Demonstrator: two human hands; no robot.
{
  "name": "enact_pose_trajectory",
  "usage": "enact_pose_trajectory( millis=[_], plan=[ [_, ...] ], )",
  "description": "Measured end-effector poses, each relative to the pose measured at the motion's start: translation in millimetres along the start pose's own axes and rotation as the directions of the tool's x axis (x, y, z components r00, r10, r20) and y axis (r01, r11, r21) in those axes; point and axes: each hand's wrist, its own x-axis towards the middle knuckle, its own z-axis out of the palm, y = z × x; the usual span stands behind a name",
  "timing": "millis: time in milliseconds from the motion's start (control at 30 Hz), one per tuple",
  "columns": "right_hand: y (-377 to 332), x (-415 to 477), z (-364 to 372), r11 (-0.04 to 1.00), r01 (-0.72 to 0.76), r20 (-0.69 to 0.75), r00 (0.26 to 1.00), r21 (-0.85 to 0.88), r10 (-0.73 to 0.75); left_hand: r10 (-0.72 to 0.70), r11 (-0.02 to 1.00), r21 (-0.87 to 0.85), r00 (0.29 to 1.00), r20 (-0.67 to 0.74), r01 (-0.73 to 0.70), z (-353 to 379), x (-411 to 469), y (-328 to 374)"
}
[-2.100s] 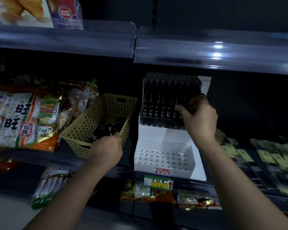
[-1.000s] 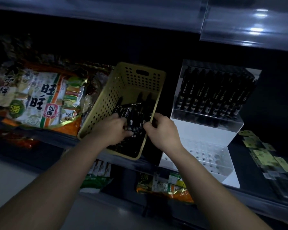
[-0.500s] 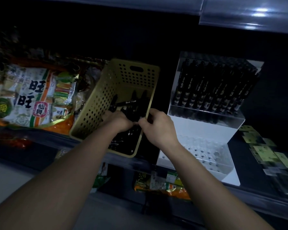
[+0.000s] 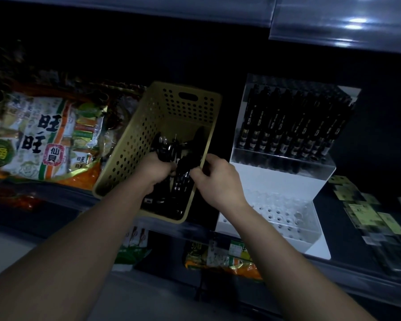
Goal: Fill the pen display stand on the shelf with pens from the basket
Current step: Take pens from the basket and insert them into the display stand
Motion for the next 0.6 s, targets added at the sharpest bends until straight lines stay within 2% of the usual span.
enact_pose_trajectory(
  millis=[167, 300, 400, 467, 600],
  plan=[
    [1.7, 5.2, 1.0, 1.000, -0.027, 0.003, 1.000, -0.012, 0.027, 0.117, 0.965, -0.229, 0.992, -0.045, -0.124, -1.8, 0.4, 8.0],
    [3.1, 11.7, 3.7, 0.997, -0.064, 0.005, 0.998, -0.033, 0.064, 0.172, 0.881, -0.432, 0.982, -0.083, -0.191, -4.4, -1.4, 19.3],
    [2.8, 15.4, 6.0, 0.994, -0.092, 0.020, 0.996, -0.052, 0.093, 0.199, 0.794, -0.552, 0.967, -0.161, -0.255, -5.7, -5.8, 31.4],
    [3.0, 17.1, 6.5, 0.993, -0.111, 0.026, 0.993, -0.050, 0.112, 0.167, 0.711, -0.660, 0.970, -0.178, -0.244, -6.9, -7.9, 40.6],
    [4.4, 19.8, 8.2, 0.987, -0.159, 0.044, 0.986, -0.029, 0.160, 0.105, 0.514, -0.849, 0.991, -0.078, -0.121, -11.3, -13.2, 56.5]
  ],
)
